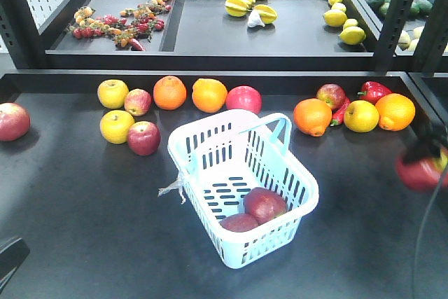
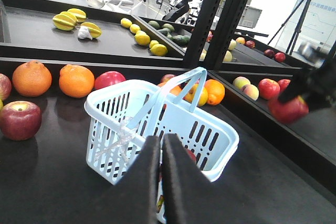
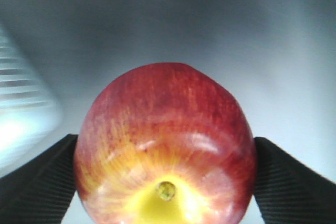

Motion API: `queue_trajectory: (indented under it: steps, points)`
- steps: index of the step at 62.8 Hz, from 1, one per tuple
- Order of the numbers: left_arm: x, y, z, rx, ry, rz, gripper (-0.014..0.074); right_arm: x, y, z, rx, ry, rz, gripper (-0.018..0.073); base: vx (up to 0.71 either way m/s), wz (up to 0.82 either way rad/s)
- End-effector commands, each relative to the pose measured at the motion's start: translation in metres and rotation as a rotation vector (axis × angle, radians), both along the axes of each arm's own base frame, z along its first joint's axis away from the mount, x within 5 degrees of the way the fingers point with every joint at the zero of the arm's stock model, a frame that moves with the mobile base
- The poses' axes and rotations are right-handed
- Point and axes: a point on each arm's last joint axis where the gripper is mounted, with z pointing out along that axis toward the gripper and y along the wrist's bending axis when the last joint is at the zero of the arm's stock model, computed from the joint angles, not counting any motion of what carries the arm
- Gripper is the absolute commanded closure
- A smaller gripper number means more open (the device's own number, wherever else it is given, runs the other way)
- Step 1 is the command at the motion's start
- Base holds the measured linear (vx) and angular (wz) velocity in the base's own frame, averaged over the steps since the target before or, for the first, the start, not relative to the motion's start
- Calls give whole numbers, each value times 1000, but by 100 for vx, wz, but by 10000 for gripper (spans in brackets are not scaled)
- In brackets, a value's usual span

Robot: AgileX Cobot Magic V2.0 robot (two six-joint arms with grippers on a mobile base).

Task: Pick three apples into basket with both arms
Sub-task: 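Reach the right gripper to a third red apple and grasp it, then place the third red apple into the basket with the right gripper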

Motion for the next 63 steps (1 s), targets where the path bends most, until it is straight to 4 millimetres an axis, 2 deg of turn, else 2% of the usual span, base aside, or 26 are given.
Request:
queue_trajectory:
  steps: [1, 10, 17, 26, 33, 41, 53, 63]
  points:
    - [2, 1, 8, -5, -16, 19, 604, -4, 39, 48, 97, -173, 107, 379, 0, 0]
    - [2, 1, 8, -5, -16, 19, 604, -1, 101, 59, 134, -224, 237, 379, 0, 0]
    - [2, 1, 8, -5, -16, 19, 604, 6, 148, 54, 121, -271, 323, 377, 0, 0]
    - [2, 1, 8, -5, -16, 19, 604, 14, 193, 38, 104, -309, 387, 372, 0, 0]
    - [2, 1, 8, -5, -16, 19, 604, 20, 209, 21, 98, -289, 407, 356, 0, 0]
    - [2, 1, 8, -5, -16, 19, 604, 26, 217, 3, 88, -265, 431, 288, 0, 0]
    - [2, 1, 8, -5, -16, 19, 604, 27, 219, -5, 82, -246, 465, 52, 0, 0]
    - [2, 1, 8, -5, -16, 19, 604, 26, 219, -5, 85, -239, 470, -90, 0, 0]
